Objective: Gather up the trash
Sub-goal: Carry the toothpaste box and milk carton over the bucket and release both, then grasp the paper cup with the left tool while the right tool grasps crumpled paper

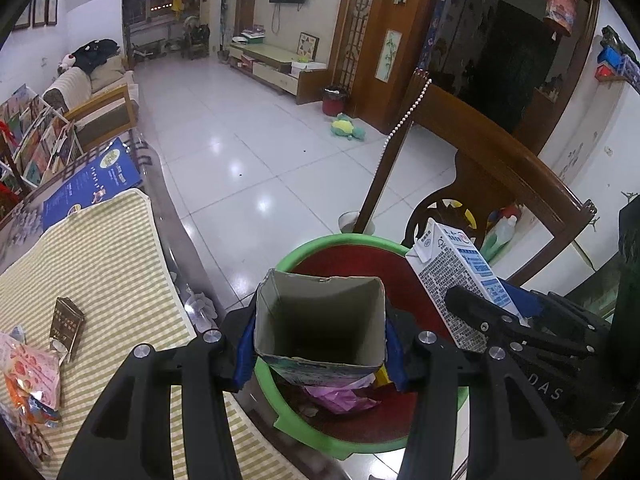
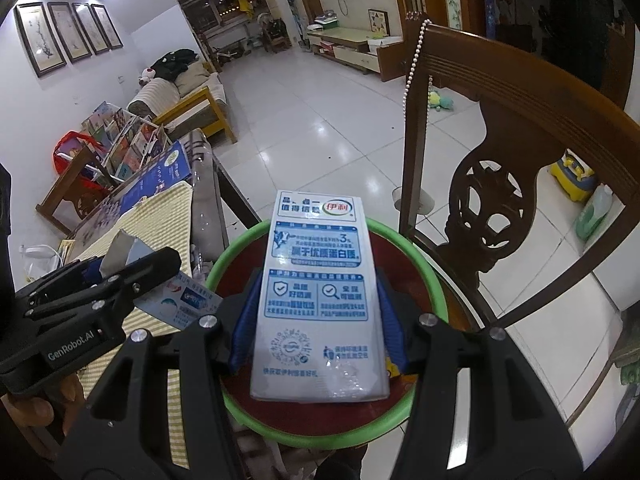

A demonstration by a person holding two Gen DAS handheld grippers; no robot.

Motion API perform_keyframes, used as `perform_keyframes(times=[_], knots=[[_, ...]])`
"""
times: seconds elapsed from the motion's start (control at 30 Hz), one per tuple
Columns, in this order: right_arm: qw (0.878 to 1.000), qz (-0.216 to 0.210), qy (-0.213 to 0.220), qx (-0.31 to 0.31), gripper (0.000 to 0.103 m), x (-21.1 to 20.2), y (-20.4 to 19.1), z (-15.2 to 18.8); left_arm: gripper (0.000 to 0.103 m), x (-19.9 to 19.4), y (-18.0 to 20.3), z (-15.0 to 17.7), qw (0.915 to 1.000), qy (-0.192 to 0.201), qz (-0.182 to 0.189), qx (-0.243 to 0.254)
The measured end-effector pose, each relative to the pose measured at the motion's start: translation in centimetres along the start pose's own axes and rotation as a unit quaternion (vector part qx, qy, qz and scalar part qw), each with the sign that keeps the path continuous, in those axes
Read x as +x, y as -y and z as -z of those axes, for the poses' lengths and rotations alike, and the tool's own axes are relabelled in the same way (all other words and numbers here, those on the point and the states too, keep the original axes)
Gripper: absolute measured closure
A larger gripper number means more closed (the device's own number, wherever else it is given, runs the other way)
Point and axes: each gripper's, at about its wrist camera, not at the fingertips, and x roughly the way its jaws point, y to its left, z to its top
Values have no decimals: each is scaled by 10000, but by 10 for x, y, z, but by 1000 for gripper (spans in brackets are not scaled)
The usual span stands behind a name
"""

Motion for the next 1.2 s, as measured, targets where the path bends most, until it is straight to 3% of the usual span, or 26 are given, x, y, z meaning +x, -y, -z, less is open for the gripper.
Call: perform_keyframes(times=[0.13, 0.2, 0.3, 0.6, 0.77, 0.97, 1.2], knots=[[10000, -17, -47, 40, 51, 5, 0, -1, 54, 6, 0, 0, 9999, -129, 41, 33], [9999, -5, -63, 103, 46, 7, 1, -1, 45, 8, -2, 1, 9999, -142, -18, 25], [9999, 59, -34, 107, 45, 6, 1, -2, 39, 6, -8, 1, 10000, -38, -26, -41], [9996, 232, 14, 181, 45, -4, -4, 5, 37, 2, -28, 4, 9999, -57, -26, -121], [9993, 252, 80, 264, 40, -15, -11, 14, 37, -1, -41, 9, 9998, -135, -136, -22], [9994, 218, 36, 252, 38, -17, -37, 24, 33, -22, -62, 23, 9999, -11, -135, -36], [9997, -44, -54, -240, 34, -9, -120, 37, 33, -60, -126, 53, 9985, 137, -397, -341]])
